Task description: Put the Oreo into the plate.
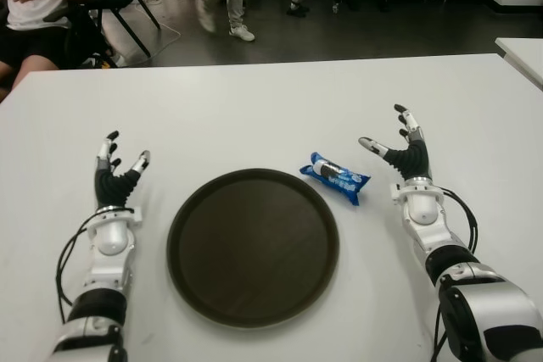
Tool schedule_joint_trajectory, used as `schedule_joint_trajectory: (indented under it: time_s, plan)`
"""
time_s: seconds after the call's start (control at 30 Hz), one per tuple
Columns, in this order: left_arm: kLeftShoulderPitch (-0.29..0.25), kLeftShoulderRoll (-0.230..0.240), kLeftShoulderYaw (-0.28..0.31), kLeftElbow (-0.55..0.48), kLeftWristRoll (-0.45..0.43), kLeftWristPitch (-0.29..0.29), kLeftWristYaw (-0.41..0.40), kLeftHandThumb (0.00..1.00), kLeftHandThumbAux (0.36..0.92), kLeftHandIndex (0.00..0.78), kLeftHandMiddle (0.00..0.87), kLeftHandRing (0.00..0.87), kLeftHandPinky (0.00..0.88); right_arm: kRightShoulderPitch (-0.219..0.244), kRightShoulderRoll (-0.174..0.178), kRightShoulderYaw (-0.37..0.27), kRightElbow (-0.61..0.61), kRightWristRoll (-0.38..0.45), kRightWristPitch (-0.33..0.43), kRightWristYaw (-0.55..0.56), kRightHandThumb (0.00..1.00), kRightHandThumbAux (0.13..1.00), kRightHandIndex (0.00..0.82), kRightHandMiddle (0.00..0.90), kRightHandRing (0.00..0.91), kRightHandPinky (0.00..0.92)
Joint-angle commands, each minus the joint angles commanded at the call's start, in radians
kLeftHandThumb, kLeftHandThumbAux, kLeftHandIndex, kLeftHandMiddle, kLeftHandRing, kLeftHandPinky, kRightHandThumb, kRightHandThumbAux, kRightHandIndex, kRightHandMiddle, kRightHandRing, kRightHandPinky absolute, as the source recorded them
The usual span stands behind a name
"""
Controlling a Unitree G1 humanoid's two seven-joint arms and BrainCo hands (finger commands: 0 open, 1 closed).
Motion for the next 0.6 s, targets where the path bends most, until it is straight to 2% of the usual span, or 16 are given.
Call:
schedule_joint_trajectory:
  time_s: [0.3,0.43,0.6]
  plan:
    - [0.001,0.003,-0.008,-0.005,0.004,0.022,-0.002,0.0,0.609,0.043,0.029,0.001,0.005,0.002,-0.002,0.007,-0.01,-0.008,0.039,-0.015,0.0,0.61,0.0,0.0,0.0,0.003]
    - [0.003,0.006,-0.016,-0.016,0.015,0.05,0.004,0.0,0.588,0.044,0.034,0.0,0.001,-0.002,0.003,-0.005,-0.014,0.014,0.065,0.012,0.0,0.605,0.003,0.0,0.017,0.068]
    - [0.008,0.008,-0.025,-0.038,0.031,0.088,0.013,0.0,0.583,0.042,0.035,0.0,0.0,0.002,0.003,-0.003,-0.025,0.015,0.067,0.021,0.0,0.618,0.001,0.0,0.009,0.05]
